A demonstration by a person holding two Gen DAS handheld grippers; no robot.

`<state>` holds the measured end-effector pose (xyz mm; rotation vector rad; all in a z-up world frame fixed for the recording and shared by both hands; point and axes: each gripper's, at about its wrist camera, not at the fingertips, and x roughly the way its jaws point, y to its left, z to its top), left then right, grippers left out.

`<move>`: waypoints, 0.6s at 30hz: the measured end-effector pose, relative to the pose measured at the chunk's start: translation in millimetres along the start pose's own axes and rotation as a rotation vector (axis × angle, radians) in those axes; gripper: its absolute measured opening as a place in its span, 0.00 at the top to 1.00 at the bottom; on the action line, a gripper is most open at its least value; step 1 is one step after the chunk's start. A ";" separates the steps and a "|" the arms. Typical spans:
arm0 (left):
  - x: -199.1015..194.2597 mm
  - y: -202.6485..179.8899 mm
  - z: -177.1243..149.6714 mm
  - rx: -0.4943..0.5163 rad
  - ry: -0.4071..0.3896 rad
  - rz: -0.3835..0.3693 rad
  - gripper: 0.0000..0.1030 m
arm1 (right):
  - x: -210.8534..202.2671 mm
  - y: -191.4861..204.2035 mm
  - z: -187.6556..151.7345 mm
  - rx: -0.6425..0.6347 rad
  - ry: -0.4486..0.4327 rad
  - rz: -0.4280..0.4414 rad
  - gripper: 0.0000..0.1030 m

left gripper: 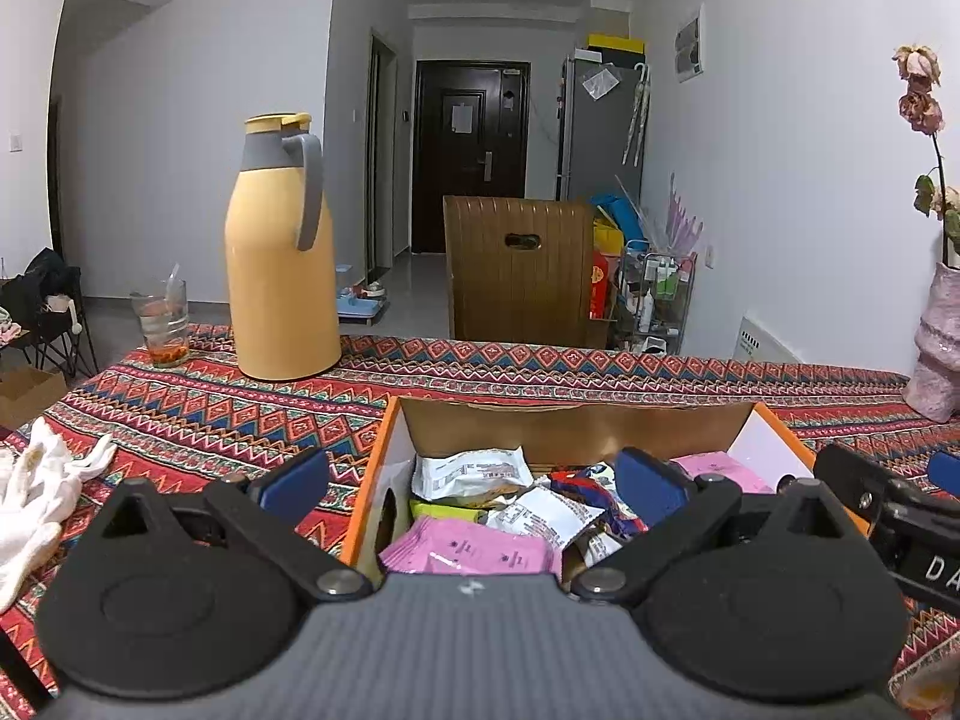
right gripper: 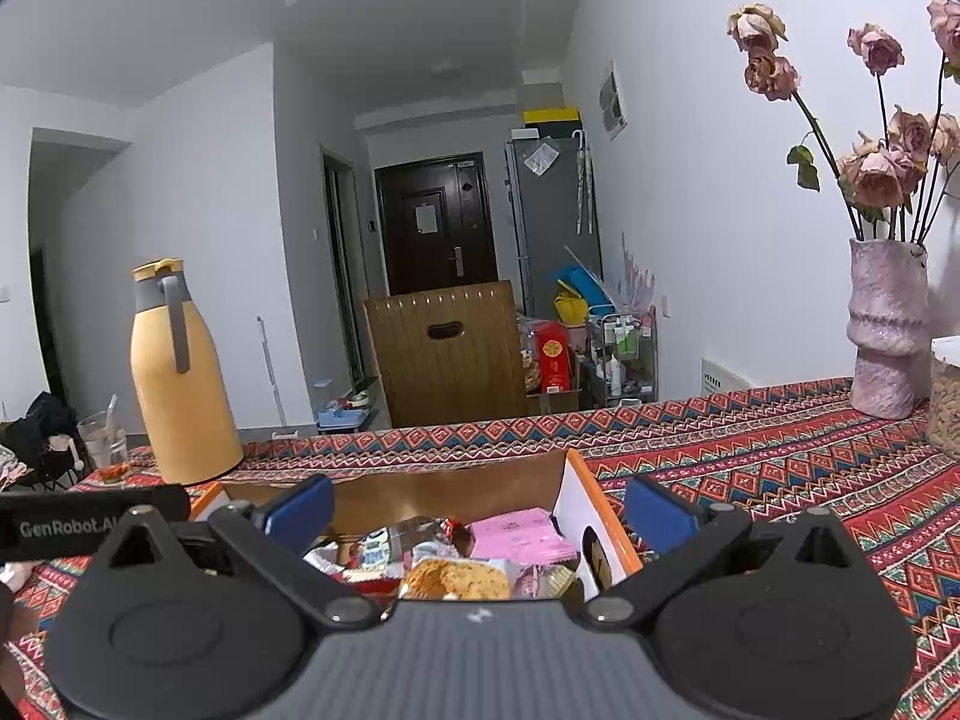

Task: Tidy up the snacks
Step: 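Raise both open grippers out of the box and move back toward the table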

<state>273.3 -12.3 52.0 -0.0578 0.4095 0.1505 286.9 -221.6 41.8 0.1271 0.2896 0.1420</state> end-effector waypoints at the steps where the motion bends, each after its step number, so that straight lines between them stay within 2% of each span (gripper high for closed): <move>1: -3.3 1.0 -0.3 0.000 -0.001 0.001 0.00 | -3.7 0.0 -0.4 0.000 0.002 0.001 0.00; 18: -74.5 33.6 -17.4 -0.010 -0.024 -0.007 0.00 | -77.9 23.4 -19.3 -0.021 0.031 0.033 0.00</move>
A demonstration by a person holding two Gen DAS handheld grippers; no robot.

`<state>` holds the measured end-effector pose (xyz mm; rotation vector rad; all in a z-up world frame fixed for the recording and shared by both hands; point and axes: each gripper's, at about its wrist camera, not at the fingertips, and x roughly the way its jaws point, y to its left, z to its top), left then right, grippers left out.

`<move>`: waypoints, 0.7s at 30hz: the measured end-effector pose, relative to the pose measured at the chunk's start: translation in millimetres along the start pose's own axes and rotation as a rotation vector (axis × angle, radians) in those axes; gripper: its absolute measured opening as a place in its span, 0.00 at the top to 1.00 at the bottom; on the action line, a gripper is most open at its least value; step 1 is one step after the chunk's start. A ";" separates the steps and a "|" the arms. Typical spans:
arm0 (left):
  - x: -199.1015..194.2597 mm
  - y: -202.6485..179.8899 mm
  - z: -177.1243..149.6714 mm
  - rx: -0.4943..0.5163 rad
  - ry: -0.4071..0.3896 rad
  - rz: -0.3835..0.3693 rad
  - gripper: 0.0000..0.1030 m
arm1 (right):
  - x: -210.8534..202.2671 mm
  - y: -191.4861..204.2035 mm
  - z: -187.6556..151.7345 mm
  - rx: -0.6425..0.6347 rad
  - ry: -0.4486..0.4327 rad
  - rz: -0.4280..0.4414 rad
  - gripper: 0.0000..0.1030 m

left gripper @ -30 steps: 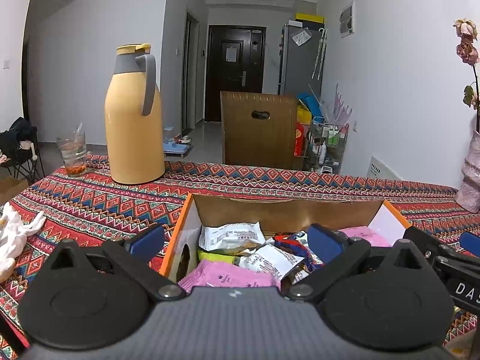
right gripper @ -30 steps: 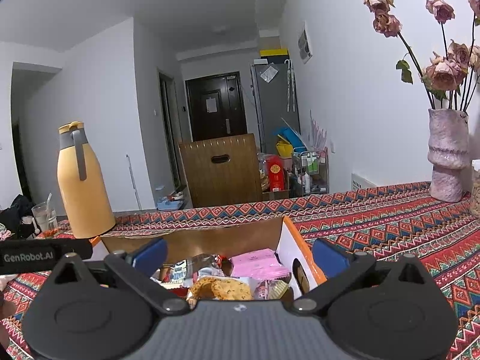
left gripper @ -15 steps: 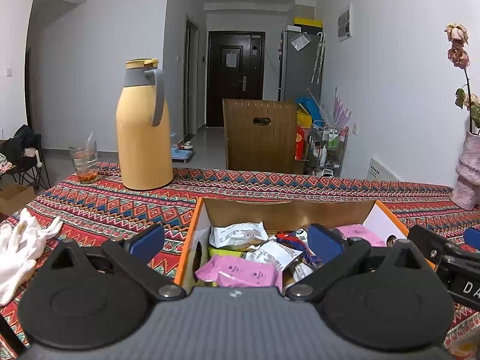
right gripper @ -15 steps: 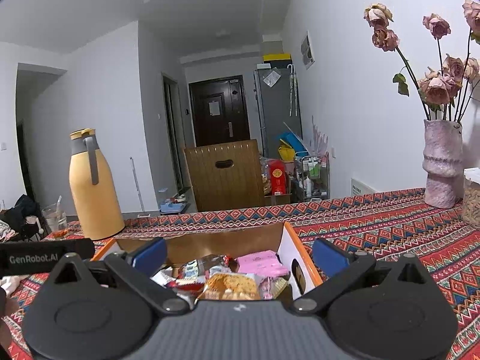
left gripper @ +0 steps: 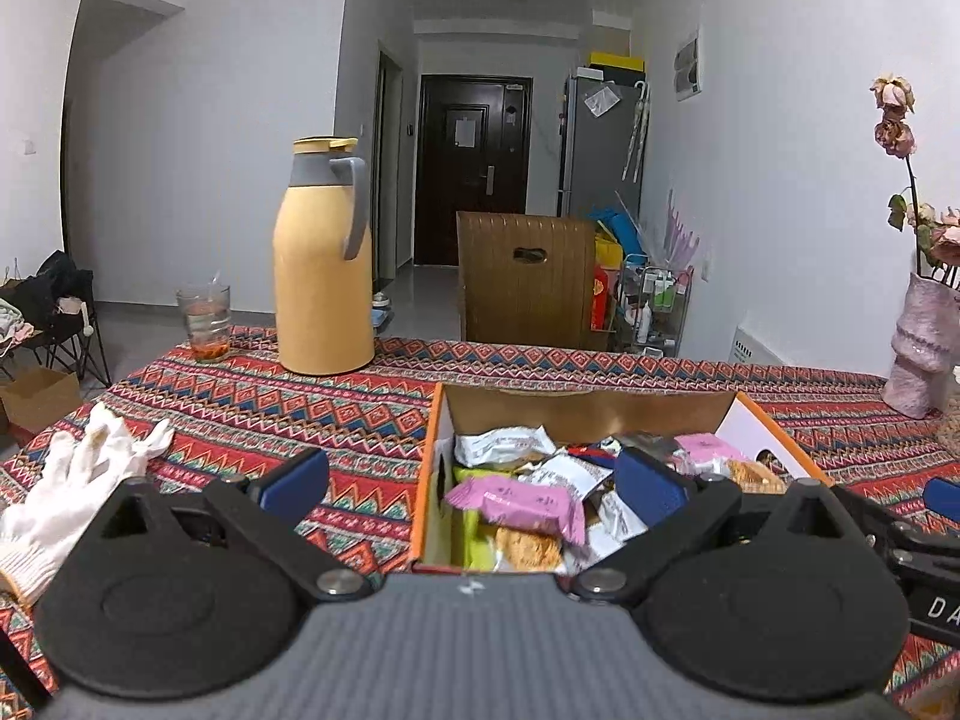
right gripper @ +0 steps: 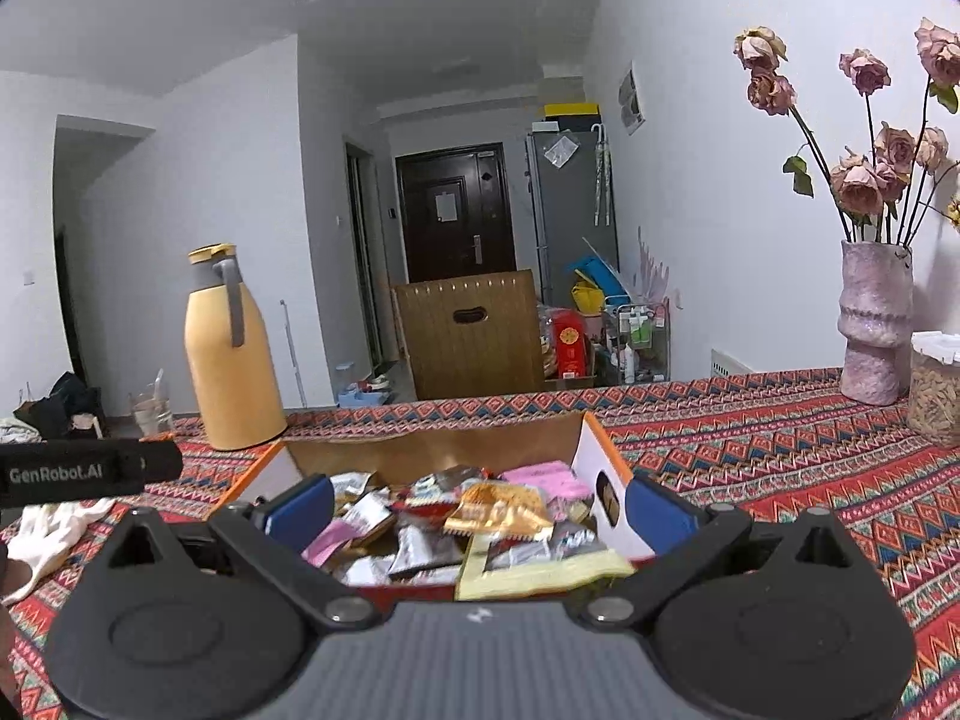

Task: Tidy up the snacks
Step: 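Raise both open grippers out of the box and move back toward the table, then grasp the white wrapper lying beside the box with the right gripper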

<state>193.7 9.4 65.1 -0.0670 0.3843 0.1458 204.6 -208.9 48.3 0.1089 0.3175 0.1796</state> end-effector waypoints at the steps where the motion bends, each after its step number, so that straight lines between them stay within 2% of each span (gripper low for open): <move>1: -3.0 2.9 -2.2 0.000 0.003 -0.002 0.00 | -3.4 0.6 -2.5 0.000 0.005 0.002 0.00; 11: -16.1 37.5 -39.0 0.018 0.071 -0.010 0.00 | -20.8 7.7 -37.5 0.012 0.105 0.022 0.00; 21: -9.5 60.0 -83.7 0.036 0.164 -0.014 0.00 | -10.0 19.8 -69.7 0.003 0.243 0.037 0.00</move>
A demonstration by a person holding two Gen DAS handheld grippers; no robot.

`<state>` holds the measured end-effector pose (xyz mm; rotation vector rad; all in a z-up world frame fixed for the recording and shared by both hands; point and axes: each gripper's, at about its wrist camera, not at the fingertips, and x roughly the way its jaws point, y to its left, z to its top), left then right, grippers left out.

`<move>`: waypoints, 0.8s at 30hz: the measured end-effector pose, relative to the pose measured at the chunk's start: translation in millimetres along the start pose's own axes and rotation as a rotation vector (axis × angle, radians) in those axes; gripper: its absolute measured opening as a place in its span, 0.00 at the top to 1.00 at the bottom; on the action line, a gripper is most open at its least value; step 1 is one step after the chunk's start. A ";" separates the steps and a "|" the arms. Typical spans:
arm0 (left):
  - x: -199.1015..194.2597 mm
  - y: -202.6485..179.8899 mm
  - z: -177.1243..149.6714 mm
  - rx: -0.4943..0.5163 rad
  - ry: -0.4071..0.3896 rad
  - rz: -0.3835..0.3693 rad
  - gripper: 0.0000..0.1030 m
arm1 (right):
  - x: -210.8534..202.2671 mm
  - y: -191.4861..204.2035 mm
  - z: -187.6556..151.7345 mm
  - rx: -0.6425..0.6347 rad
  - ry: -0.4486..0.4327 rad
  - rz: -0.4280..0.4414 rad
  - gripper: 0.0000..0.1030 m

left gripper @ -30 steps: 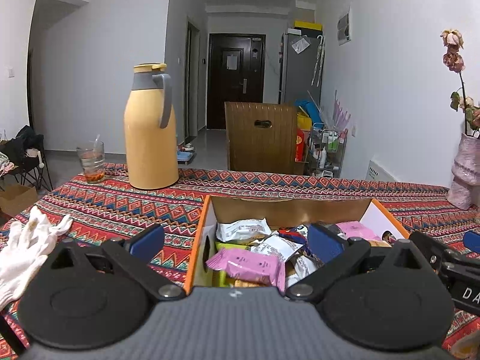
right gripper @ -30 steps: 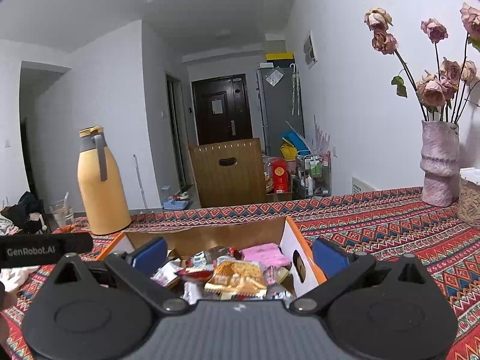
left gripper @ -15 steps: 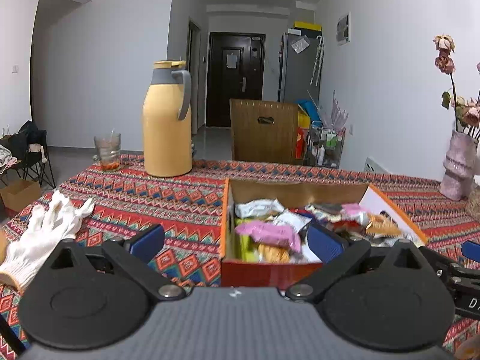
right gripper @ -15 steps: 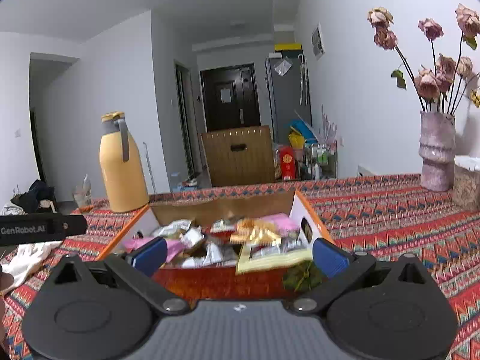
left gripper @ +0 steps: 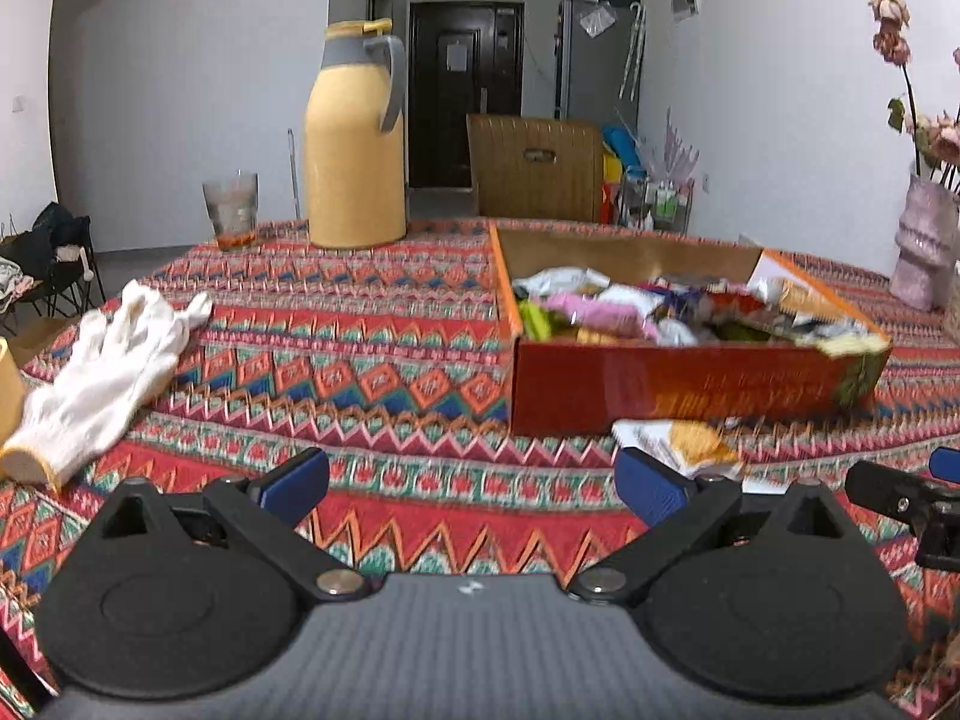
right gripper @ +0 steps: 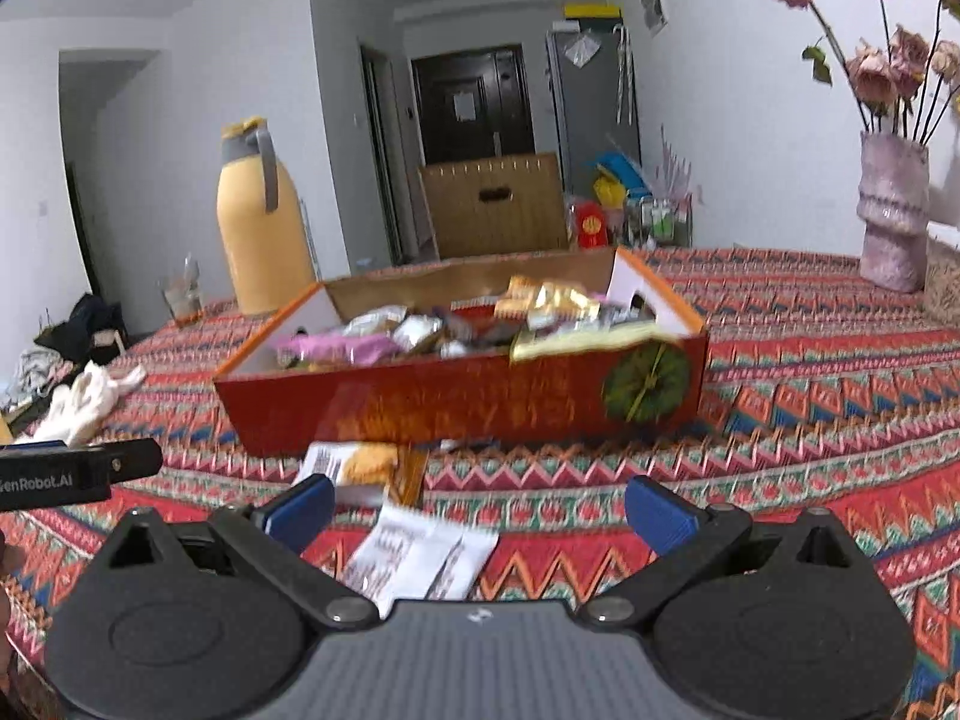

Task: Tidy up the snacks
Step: 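Grasp the white wrapper lying beside the box with the right gripper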

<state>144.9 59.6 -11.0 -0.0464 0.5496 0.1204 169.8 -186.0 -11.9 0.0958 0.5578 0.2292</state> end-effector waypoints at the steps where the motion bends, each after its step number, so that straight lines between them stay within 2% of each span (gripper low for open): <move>1: 2.7 1.0 -2.9 -0.001 0.008 0.000 0.00 | 4.7 1.9 -0.9 0.001 0.030 0.001 0.00; 6: 12.8 6.6 -13.7 -0.023 0.036 -0.004 0.00 | 26.8 10.2 -5.4 0.026 0.149 0.006 0.00; 9: 13.4 8.4 -15.2 -0.036 0.037 -0.020 0.00 | 40.1 17.0 -5.1 0.031 0.197 -0.025 0.00; 14: 15.8 8.3 -17.7 -0.043 0.043 -0.026 0.00 | 54.9 22.8 -4.6 0.030 0.236 -0.070 0.00; 16: 16.0 8.7 -17.9 -0.048 0.044 -0.028 0.00 | 56.0 25.8 -4.8 0.007 0.237 -0.081 0.02; 19: 16.5 10.3 -17.9 -0.058 0.046 -0.033 0.00 | 55.0 29.3 -7.4 -0.044 0.234 -0.100 0.11; 24: 16.2 11.2 -18.1 -0.065 0.044 -0.036 0.00 | 47.9 25.3 -9.6 -0.076 0.221 -0.088 0.23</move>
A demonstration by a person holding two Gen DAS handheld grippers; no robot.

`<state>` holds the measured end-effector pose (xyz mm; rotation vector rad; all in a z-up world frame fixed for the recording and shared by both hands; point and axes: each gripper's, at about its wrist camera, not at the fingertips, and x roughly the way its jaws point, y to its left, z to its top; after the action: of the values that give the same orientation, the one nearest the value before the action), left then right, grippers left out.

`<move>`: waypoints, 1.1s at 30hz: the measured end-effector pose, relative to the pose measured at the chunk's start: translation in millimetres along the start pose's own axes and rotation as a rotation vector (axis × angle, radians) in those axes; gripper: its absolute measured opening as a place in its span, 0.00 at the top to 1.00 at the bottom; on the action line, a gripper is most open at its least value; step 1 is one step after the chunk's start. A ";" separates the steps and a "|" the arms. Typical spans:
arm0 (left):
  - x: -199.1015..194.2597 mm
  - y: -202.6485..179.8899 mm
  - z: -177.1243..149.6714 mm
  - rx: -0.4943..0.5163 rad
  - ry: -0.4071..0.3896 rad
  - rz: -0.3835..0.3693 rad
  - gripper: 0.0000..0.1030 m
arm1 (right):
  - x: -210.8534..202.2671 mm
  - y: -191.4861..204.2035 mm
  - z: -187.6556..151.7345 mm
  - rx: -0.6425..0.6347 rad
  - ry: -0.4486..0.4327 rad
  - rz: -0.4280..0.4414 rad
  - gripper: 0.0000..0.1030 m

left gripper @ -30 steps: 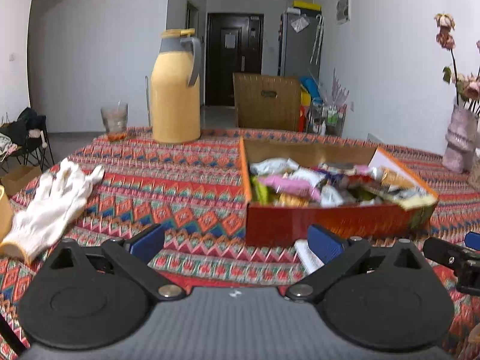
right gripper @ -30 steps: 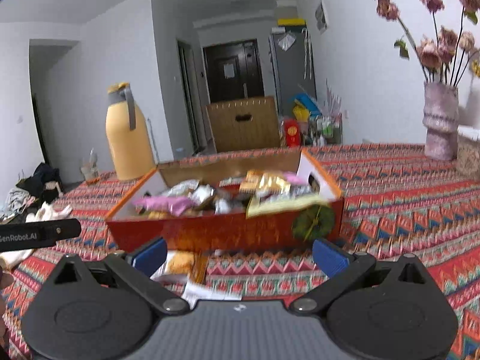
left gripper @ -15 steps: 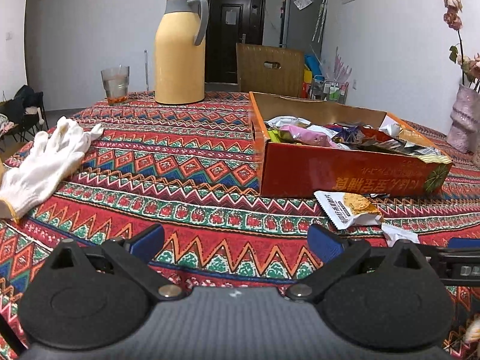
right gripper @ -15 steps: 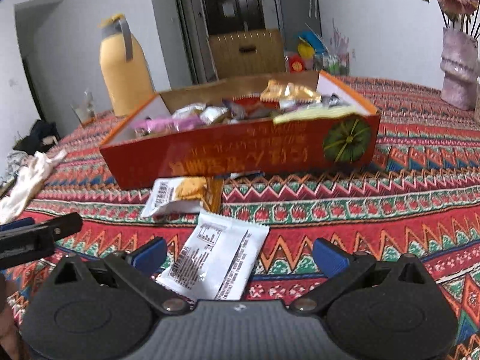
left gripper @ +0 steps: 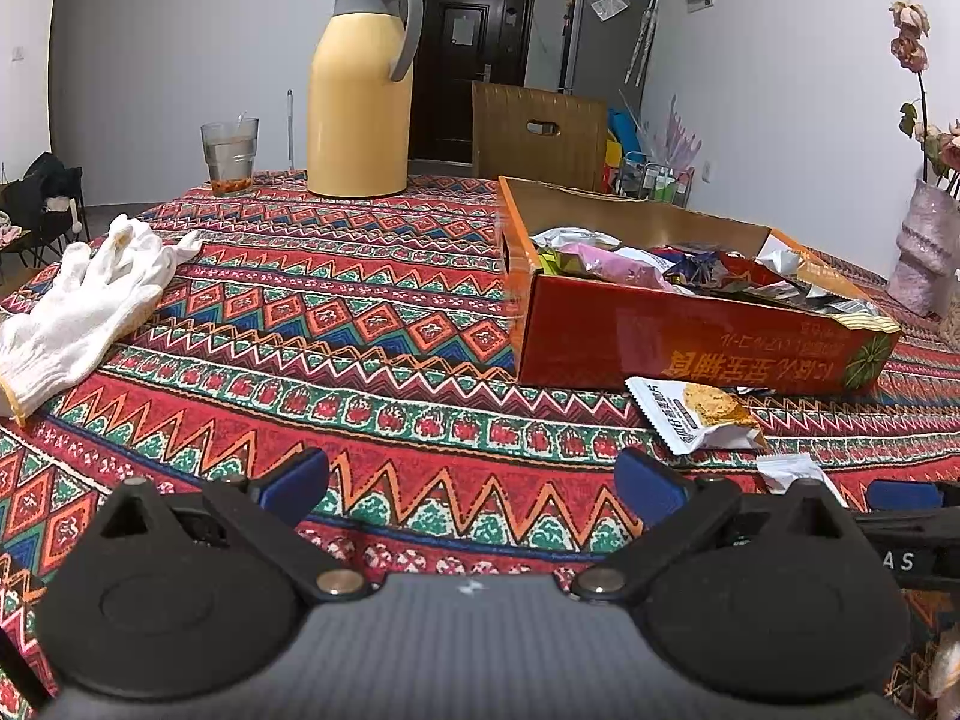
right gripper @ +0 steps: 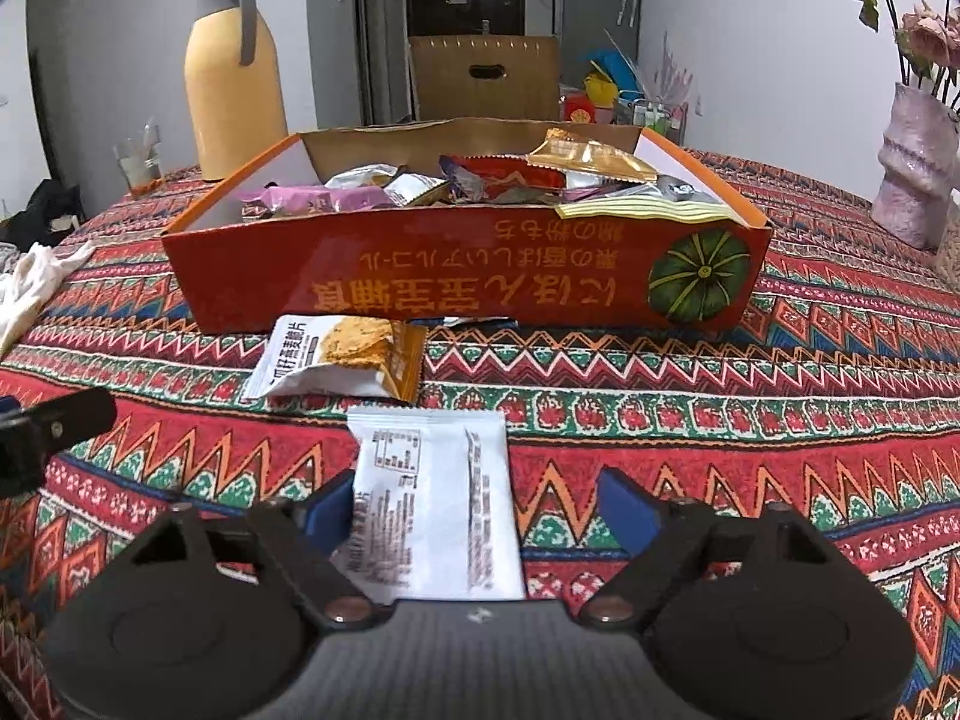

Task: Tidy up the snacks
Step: 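Grasp the white wrapper lying beside the box with the right gripper, then grasp the white oat-crisp pack with the left gripper while the right holds the wrapper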

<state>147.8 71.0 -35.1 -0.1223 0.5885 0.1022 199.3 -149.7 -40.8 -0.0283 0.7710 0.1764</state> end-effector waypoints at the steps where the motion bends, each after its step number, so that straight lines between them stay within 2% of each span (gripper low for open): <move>1: -0.1 0.1 -0.2 -0.001 0.000 0.000 0.00 | -1.1 -0.8 -0.5 -0.007 -0.002 0.006 0.24; 4: 0.0 0.3 -0.2 -0.001 0.001 0.001 0.00 | -4.2 -0.6 -1.4 -0.029 -0.019 0.028 0.42; 5: -0.1 0.4 -0.2 -0.002 0.001 0.001 0.00 | -5.4 0.2 -1.4 -0.039 -0.023 0.037 0.51; 9: 0.8 -0.4 -0.7 0.000 0.004 0.006 0.00 | -6.2 0.1 -1.3 -0.039 -0.038 0.057 0.57; 20: 5.3 -3.5 -1.4 0.016 0.026 0.025 0.00 | -15.9 -21.5 0.3 0.037 -0.111 0.061 0.59; 33: 6.3 -18.7 10.0 0.058 0.059 0.068 0.00 | -17.4 -82.3 12.2 0.110 -0.209 -0.035 0.59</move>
<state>160.9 54.3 -28.7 -0.0489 0.6537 0.1475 209.4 -232.2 -23.1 0.0794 0.5703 0.1018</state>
